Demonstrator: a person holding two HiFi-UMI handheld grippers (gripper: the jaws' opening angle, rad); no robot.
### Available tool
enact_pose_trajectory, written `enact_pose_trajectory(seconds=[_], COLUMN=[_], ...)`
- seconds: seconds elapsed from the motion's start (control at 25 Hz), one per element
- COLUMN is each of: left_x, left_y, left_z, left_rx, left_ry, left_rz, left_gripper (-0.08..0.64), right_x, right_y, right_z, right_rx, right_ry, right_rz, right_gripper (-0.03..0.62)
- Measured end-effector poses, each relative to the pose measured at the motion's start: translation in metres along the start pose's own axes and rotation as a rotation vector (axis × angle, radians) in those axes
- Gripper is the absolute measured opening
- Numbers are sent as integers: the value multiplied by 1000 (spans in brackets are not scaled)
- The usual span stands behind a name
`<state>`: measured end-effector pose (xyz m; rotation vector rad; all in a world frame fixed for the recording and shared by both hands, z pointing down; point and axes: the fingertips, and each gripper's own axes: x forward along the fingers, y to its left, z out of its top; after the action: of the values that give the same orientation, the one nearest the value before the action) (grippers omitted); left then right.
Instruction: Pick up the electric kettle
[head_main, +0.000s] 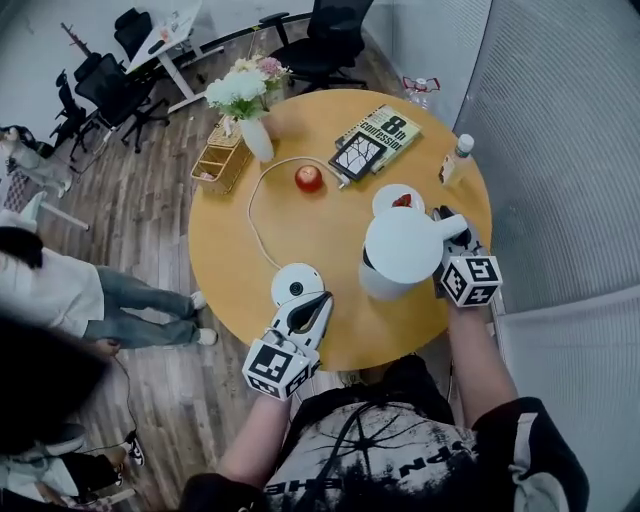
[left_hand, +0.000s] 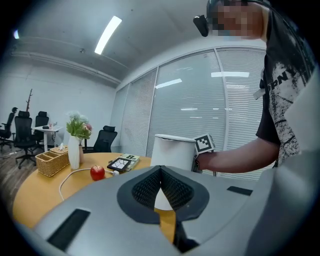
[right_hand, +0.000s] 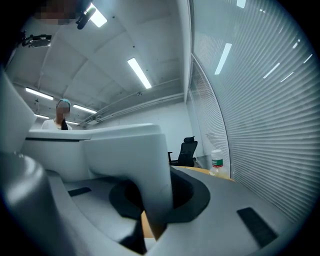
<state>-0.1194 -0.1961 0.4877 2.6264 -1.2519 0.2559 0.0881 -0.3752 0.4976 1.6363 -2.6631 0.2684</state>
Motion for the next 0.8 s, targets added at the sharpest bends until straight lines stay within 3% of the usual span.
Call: enact_pose_trajectory(seconds=[0.28, 0.8], left_x=[32, 60], left_y=[-15, -29], left_z=[-2, -26], left_rx=[6, -31], left_ry=[29, 86], left_rz=[-52, -58], left_gripper=[0, 0], right_x=[-16, -4], right_y=[-37, -55], right_z=[-5, -37], right_rx=[-10, -14], right_ry=[-11, 18], right_rz=[-36, 11], right_gripper=[67, 69])
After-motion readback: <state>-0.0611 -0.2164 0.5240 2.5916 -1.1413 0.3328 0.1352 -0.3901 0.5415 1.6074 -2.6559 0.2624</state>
